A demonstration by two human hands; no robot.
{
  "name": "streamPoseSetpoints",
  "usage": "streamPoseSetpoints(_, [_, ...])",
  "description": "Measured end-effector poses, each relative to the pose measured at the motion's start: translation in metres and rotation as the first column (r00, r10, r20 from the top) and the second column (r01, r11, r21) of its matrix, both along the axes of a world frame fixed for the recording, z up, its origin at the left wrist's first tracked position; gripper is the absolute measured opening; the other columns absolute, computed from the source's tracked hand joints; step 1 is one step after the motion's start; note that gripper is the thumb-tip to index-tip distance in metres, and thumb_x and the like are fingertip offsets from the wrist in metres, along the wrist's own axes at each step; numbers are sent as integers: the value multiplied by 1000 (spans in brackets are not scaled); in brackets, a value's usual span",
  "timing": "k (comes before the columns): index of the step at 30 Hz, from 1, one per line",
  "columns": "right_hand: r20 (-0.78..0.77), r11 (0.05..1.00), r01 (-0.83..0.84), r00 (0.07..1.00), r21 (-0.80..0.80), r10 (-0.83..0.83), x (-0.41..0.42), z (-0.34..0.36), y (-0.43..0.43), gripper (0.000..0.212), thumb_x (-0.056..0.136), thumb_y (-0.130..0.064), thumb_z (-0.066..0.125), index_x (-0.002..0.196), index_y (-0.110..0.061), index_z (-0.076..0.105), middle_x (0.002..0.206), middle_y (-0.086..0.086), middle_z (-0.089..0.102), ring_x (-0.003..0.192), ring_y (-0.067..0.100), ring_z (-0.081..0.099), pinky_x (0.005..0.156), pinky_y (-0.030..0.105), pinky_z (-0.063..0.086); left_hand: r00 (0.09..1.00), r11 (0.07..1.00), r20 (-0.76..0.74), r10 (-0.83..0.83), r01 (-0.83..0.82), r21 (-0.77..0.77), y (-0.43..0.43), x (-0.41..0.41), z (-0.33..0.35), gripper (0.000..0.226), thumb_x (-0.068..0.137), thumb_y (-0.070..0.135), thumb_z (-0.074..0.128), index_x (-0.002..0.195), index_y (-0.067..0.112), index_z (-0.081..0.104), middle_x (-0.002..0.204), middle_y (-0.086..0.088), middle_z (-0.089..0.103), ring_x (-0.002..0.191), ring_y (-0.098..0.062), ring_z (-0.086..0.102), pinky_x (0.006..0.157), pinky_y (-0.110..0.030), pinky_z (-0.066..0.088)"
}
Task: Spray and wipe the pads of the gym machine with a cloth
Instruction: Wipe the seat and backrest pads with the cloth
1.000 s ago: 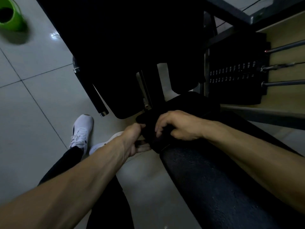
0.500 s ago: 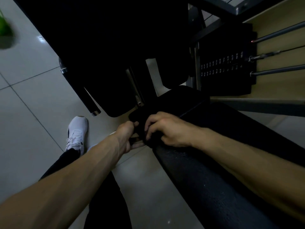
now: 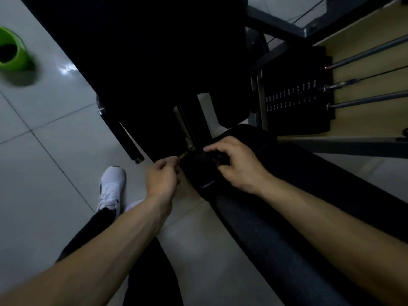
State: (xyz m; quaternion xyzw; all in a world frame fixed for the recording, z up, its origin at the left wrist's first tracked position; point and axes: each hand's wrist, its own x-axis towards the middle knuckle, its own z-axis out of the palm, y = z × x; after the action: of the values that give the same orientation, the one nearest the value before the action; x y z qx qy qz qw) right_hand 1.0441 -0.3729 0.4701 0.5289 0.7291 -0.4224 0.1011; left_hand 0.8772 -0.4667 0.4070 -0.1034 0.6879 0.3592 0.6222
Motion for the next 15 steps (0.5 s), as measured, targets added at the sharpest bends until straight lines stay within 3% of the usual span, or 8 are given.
streamPoseSetpoints(2, [-113,975,223,969,-4,-222,-32,-7,-16,52,83,-3,74,128,-26,66,124,-5,62,117,8,60,106,29,49,965,990,227,127,-138,29,4,-8,18,35,104,40,51,112,12,71,112,-12,75,94,-25,65,81,-36,49])
streamPoseSetpoints(5, [-135,965,208,964,-156,-230,-67,-10,-38,57,84,-16,77,137,-23,56,130,-5,64,121,8,61,104,35,51,870,970,449,204,-240,25,3,-15,29,37,103,43,50,120,16,68,115,-7,74,107,-21,70,83,-39,56])
streamPoseSetpoints(7, [-119,939,48,988,-340,-94,-69,-6,-41,79,86,-20,72,156,-26,37,151,-3,53,133,8,54,113,35,45,878,970,427,214,-242,13,-2,-20,19,29,102,21,52,129,17,63,121,-11,71,112,-27,68,73,-39,60])
streamPoseSetpoints(9, [-8,922,-116,993,-369,121,-48,-5,-26,86,91,-27,66,164,-29,20,166,-1,34,150,12,35,127,39,22,911,973,342,230,-225,-56,-12,-23,0,37,99,10,51,135,16,60,124,-15,70,110,-31,68,69,-37,60])
streamPoseSetpoints(10, [131,925,-213,955,-315,265,-32,-6,-16,84,94,-35,63,164,-31,17,170,1,24,156,16,22,129,42,9,919,969,311,243,-220,-109,-17,-24,-10,39,98,9,52,136,14,58,125,-17,69,106,-31,68,69,-37,60])
streamPoseSetpoints(12, [438,885,-367,771,-288,462,1,-5,3,79,95,-61,53,163,-40,18,174,0,7,160,24,1,127,51,-6,941,963,259,220,-166,-214,-25,-20,-26,40,97,11,54,137,9,57,126,-20,66,99,-30,67,66,-38,60])
streamPoseSetpoints(13, [510,869,-371,705,-326,492,15,-4,9,81,92,-72,49,162,-44,18,174,-2,1,160,25,-6,125,55,-11,949,959,251,193,-129,-251,-27,-16,-33,38,97,12,54,134,7,57,127,-20,65,98,-30,67,61,-38,60])
streamPoseSetpoints(15, [519,871,-312,708,-379,479,29,-5,14,83,88,-82,45,160,-51,17,173,-6,-3,159,23,-12,123,57,-15,949,949,266,167,-81,-305,-26,-4,-47,30,97,13,52,124,4,60,122,-21,66,91,-31,66,56,-40,60])
